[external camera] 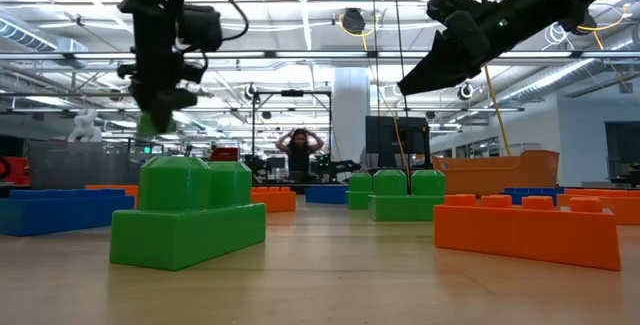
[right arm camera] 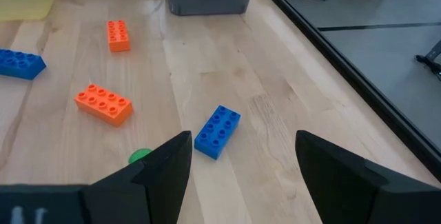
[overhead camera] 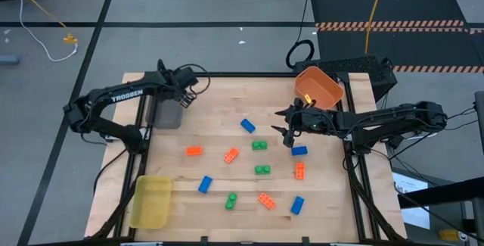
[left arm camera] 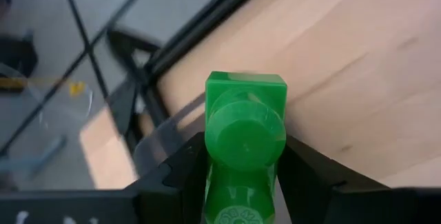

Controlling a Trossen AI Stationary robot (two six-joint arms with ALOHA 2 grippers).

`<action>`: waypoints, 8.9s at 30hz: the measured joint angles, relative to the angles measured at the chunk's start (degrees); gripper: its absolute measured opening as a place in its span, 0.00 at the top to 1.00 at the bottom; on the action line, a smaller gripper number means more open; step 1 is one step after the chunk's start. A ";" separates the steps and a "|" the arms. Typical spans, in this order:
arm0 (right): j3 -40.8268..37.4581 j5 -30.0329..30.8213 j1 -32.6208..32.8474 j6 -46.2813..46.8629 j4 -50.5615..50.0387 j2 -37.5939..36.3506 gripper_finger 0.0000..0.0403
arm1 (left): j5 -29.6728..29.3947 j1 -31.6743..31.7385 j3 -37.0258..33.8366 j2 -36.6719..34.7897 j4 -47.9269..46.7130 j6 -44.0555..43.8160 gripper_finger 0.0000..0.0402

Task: Sort & place blocks by color
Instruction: Put the green game piece into the black bin, then put the orange game piece into the orange bin

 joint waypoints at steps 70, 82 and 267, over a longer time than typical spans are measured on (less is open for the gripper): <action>0.04 0.02 0.00 -1.28 0.17 0.02 0.38 | 24.03 5.36 11.17 4.42 -5.18 12.73 0.85; 0.04 6.12 0.00 -3.13 0.39 0.00 0.38 | 27.79 -22.49 13.40 6.82 -1.74 14.05 0.59; 18.66 25.38 -29.94 -2.94 -37.86 9.15 0.79 | 23.45 -31.79 21.11 12.52 11.07 16.34 0.44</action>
